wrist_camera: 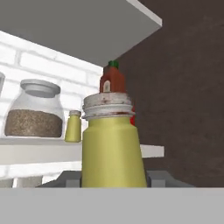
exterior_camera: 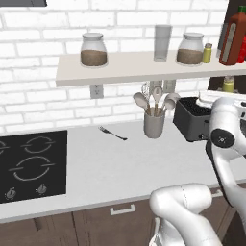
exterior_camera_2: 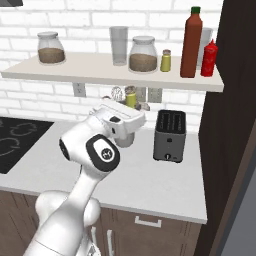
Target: Put the shaker and condiment bottle from the counter next to their counterparts in the cabinet.
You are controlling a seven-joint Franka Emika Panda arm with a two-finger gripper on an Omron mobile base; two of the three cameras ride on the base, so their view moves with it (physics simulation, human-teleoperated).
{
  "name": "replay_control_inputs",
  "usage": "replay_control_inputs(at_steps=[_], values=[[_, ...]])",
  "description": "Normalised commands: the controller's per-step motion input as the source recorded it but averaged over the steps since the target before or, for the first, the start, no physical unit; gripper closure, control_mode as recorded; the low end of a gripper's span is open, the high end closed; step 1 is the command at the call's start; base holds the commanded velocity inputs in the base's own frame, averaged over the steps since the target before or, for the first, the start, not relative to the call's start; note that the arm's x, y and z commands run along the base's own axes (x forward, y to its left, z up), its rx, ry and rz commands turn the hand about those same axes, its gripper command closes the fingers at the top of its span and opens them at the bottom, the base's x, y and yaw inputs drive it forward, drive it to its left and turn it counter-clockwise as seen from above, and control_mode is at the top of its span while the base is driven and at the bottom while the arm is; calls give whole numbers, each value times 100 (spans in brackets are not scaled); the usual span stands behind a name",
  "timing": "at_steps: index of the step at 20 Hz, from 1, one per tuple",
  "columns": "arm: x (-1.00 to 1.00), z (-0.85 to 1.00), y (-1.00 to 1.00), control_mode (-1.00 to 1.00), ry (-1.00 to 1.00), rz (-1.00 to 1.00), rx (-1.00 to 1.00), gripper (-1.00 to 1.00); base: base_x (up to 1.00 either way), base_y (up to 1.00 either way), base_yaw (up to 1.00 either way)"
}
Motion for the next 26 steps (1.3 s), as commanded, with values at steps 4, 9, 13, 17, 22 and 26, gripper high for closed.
replay_control_inputs(at_steps=[4,9,13,17,22,26], values=[[7,27,-18,-100,7,0,-22,100,0,0,0],[49,11,15,-100,6,-7,-2,100,0,0,0],[27,37,26,-100,-9,-10,16,100,0,0,0],[5,14,0,-100,0,-9,5,100,0,0,0],[10,1,0,-100,0,0,1,100,0,0,0],[41,27,0,-100,-2,0,13,100,0,0,0]])
